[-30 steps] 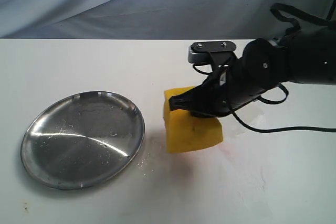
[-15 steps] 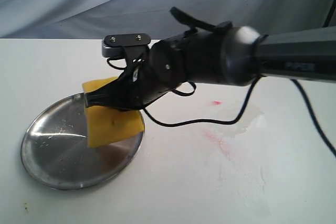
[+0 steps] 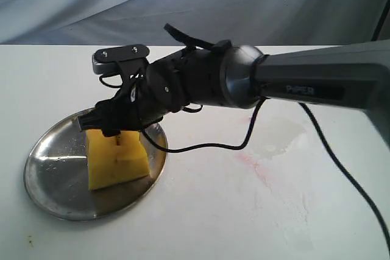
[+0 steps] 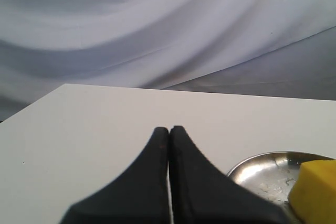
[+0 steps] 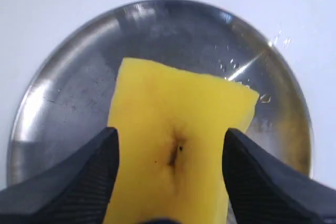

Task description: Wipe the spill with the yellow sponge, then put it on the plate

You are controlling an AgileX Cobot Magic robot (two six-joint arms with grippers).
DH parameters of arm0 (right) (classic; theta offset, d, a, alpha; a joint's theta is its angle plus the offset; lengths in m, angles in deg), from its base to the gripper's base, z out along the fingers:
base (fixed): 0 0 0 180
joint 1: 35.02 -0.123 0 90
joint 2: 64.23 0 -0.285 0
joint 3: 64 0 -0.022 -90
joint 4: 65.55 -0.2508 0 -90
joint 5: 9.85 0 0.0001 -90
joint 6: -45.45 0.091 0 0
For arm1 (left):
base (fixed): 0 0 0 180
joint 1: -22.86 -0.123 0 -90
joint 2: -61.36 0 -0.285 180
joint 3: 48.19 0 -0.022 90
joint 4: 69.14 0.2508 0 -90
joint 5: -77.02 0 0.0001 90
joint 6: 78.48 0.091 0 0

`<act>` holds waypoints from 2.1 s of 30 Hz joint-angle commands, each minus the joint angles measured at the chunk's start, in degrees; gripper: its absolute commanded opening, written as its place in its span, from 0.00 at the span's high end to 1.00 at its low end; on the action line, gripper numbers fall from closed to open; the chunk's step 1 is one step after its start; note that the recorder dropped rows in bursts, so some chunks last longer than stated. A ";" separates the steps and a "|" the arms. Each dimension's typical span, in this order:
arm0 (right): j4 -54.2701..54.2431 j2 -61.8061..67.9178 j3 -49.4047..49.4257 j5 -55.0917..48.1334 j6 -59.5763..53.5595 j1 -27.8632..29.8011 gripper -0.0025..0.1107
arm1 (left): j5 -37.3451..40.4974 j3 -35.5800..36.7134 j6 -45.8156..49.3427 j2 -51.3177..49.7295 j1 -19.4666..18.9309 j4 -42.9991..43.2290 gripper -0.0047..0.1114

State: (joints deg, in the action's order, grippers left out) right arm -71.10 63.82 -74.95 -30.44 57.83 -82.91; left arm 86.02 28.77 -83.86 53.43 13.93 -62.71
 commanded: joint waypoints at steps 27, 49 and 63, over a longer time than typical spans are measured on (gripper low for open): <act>13.07 -75.58 47.89 28.17 -2.13 51.40 0.98 | -0.17 0.26 -0.17 0.14 -0.20 0.14 0.96; 17.54 -114.30 49.42 21.68 -5.28 47.72 0.98 | -0.17 0.26 -0.17 0.14 -0.20 0.14 0.96; 13.55 -120.26 50.98 -7.57 -12.39 46.07 0.98 | -0.17 0.26 -0.15 0.14 -0.20 0.14 0.96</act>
State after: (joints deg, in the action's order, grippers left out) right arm -54.12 -56.33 -25.48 -31.45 46.32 -36.72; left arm 86.02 28.77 -83.86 53.43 13.93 -62.71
